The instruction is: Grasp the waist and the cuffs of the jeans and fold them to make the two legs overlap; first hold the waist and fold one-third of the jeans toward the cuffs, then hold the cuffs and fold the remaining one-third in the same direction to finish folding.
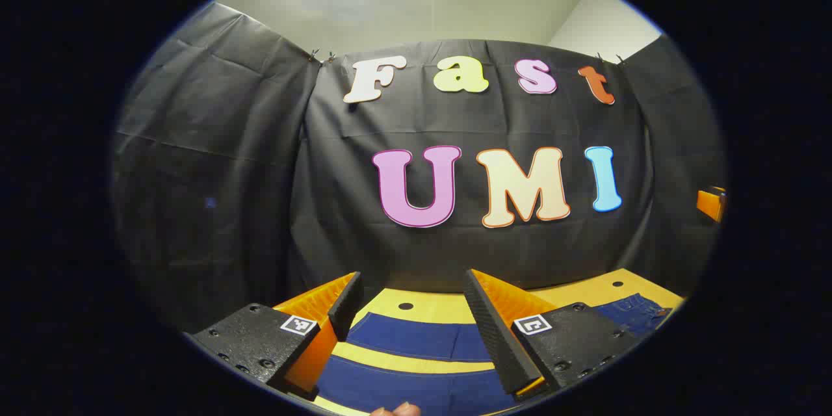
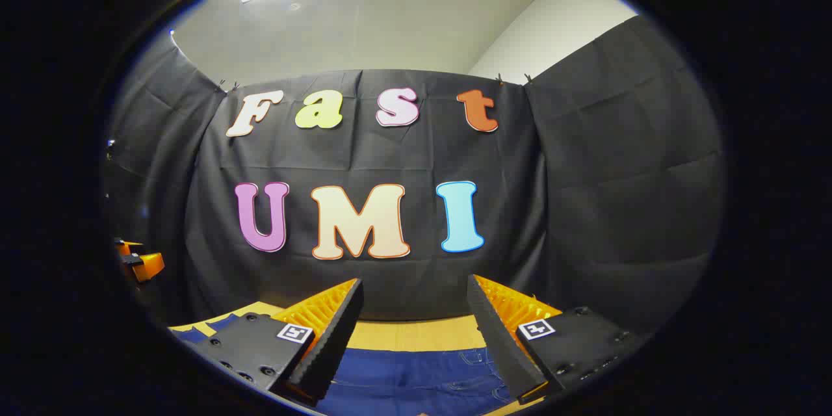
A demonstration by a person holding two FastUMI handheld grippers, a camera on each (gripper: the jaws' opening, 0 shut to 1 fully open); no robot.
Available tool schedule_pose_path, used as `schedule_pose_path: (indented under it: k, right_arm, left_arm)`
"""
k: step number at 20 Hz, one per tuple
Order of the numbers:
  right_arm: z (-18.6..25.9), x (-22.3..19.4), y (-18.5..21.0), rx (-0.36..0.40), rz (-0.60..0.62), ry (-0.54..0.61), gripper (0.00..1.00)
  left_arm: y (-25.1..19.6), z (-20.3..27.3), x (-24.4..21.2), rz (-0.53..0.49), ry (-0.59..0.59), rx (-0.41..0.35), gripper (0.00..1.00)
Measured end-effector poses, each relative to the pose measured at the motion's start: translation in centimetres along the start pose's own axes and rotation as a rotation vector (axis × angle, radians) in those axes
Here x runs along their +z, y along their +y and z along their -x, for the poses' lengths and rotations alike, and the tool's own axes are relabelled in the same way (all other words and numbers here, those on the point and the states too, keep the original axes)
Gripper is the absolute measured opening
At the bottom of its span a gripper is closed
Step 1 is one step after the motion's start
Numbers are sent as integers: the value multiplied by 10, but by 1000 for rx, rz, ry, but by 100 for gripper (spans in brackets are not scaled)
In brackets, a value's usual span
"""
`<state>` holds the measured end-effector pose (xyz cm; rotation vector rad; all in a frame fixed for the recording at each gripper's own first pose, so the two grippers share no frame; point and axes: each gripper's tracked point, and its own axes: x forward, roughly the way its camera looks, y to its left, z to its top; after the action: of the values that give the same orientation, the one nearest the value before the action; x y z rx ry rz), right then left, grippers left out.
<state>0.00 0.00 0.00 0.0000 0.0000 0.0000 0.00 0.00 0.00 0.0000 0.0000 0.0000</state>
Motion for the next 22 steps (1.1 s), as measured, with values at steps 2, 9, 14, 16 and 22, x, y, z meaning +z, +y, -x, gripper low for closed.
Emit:
schedule_pose_path:
  k: [2, 9, 14, 16, 22]
  right_arm:
    - [1, -4, -1, 17, 6, 12, 98]
    - [5, -30, -5, 122, 41, 60, 99]
    - [8, -55, -16, 151, 37, 105, 99]
    - [4, -51, -19, 147, 59, 84, 98]
    - [-4, -62, -19, 132, 93, 105, 100]
  left_arm:
    - [-1, 3, 0, -21, 1, -5, 94]
    - [27, 20, -23, -228, 70, -2, 100]
    - [54, 52, -89, -423, 250, -20, 95]
    - [64, 61, -112, -564, 302, -58, 100]
    - [94, 63, -184, -746, 483, -138, 95]
